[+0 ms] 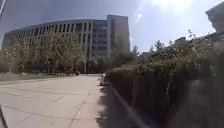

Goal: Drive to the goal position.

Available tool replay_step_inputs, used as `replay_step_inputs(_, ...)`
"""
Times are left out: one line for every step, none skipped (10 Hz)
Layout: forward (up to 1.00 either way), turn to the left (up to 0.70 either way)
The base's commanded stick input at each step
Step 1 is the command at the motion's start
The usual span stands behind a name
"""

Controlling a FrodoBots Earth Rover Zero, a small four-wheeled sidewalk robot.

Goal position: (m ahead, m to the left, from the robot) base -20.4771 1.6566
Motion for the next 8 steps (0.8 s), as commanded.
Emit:
replay_step_inputs(0.61, 0.30)
replay_step_inputs(0.70, 0.35)
replay_step_inputs(0.70, 0.35)
replay_step_inputs(0.70, 0.35)
replay_step_inputs(0.70, 0.35)
replay_step_inputs(0.70, 0.35)
replay_step_inputs(0.70, 0.35)
replay_step_inputs(0.70, 0.35)
